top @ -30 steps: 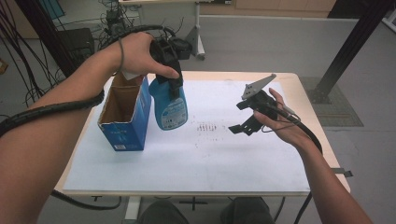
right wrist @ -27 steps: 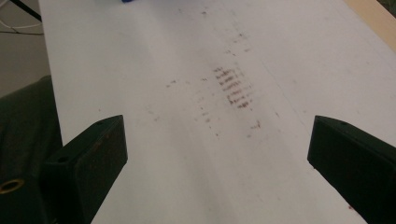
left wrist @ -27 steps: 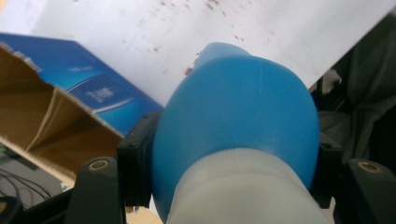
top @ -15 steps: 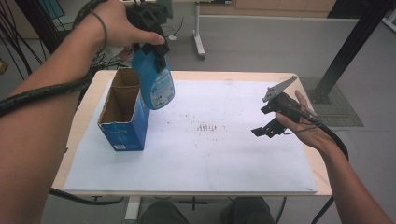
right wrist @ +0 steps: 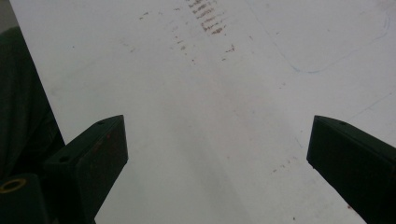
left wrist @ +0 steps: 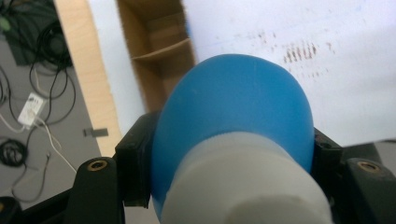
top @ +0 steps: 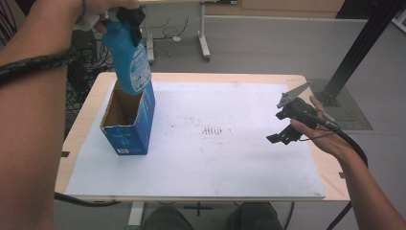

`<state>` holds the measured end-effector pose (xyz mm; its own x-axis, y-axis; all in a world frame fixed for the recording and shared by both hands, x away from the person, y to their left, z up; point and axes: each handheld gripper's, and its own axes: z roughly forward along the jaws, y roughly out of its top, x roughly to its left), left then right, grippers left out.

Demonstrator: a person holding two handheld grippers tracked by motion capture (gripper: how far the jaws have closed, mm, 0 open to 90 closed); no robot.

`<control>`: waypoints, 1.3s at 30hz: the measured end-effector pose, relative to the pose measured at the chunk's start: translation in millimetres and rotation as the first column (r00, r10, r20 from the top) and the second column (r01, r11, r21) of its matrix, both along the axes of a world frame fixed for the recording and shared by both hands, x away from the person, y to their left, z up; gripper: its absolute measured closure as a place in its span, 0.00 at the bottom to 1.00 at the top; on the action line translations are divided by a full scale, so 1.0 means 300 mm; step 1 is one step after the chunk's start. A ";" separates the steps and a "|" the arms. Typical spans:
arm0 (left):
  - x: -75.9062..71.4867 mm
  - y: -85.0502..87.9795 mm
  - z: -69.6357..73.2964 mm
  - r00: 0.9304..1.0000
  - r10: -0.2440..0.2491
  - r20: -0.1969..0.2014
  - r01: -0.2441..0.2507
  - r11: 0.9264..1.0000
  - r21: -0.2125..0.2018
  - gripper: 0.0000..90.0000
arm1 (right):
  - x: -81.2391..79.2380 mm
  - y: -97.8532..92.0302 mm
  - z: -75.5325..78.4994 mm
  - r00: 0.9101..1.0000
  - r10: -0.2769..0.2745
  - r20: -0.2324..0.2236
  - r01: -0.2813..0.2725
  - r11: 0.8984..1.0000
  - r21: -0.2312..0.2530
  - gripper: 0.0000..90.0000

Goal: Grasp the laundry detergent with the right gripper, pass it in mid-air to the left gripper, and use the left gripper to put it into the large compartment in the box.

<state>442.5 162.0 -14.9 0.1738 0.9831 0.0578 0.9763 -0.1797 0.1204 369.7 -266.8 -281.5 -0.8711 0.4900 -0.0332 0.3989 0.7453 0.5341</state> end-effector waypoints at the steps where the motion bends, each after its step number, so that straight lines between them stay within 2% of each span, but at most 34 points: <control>1: 0.001 0.009 0.005 1.000 0.017 0.004 -0.017 1.000 0.000 0.40 | -0.001 0.001 0.002 1.000 0.002 0.003 -0.002 1.000 -0.006 0.06; 4: 0.006 0.030 0.021 0.998 0.066 0.018 -0.066 0.998 -0.004 0.40 | -0.004 0.005 0.004 1.000 0.004 0.000 -0.004 1.000 -0.015 0.06; 7: 0.011 0.052 0.037 0.992 0.121 0.028 -0.120 0.993 -0.021 0.40 | -0.006 0.009 0.009 1.000 0.005 -0.002 -0.005 1.000 -0.010 0.06; 10: 0.017 0.074 0.049 0.984 0.174 0.033 -0.173 0.984 -0.033 0.40 | -0.005 0.005 0.015 1.000 0.002 -0.001 -0.002 1.000 -0.010 0.06; 14: 0.023 0.097 0.053 0.973 0.229 0.037 -0.228 0.973 -0.028 0.40 | -0.003 -0.005 0.022 1.000 -0.005 0.001 0.005 1.000 -0.012 0.06; 19: 0.028 0.130 0.040 0.958 0.284 0.031 -0.282 0.958 -0.043 0.40 | -0.007 -0.019 0.025 1.000 -0.013 0.003 0.013 1.000 -0.012 0.06; 22: 0.031 0.138 0.029 0.954 0.299 0.026 -0.298 0.954 -0.042 0.40 | -0.008 -0.027 0.025 1.000 -0.017 0.004 0.017 1.000 -0.017 0.06; 27: 0.039 0.136 0.017 0.952 0.304 0.029 -0.303 0.953 -0.030 0.40 | -0.007 -0.028 0.023 1.000 -0.018 0.009 0.018 1.000 -0.022 0.06; 29: 0.042 0.133 0.016 0.954 0.299 0.032 -0.298 0.954 -0.025 0.40 | -0.006 -0.027 0.023 1.000 -0.017 0.012 0.018 1.000 -0.024 0.06; 34: 0.045 0.132 0.018 0.954 0.296 0.044 -0.295 0.955 -0.035 0.40 | -0.005 -0.024 0.028 1.000 -0.019 0.017 0.019 0.999 -0.027 0.06; 39: 0.052 0.136 0.003 0.953 0.299 0.038 -0.298 0.954 -0.038 0.40 | -0.008 -0.024 0.035 0.999 -0.027 0.037 0.028 0.999 -0.024 0.06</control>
<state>458.2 202.7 -14.0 -0.1300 0.9912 0.0268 0.9786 0.1239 0.1644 367.4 -273.9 -271.0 -0.8554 0.5123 -0.0767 0.4001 0.7473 0.5305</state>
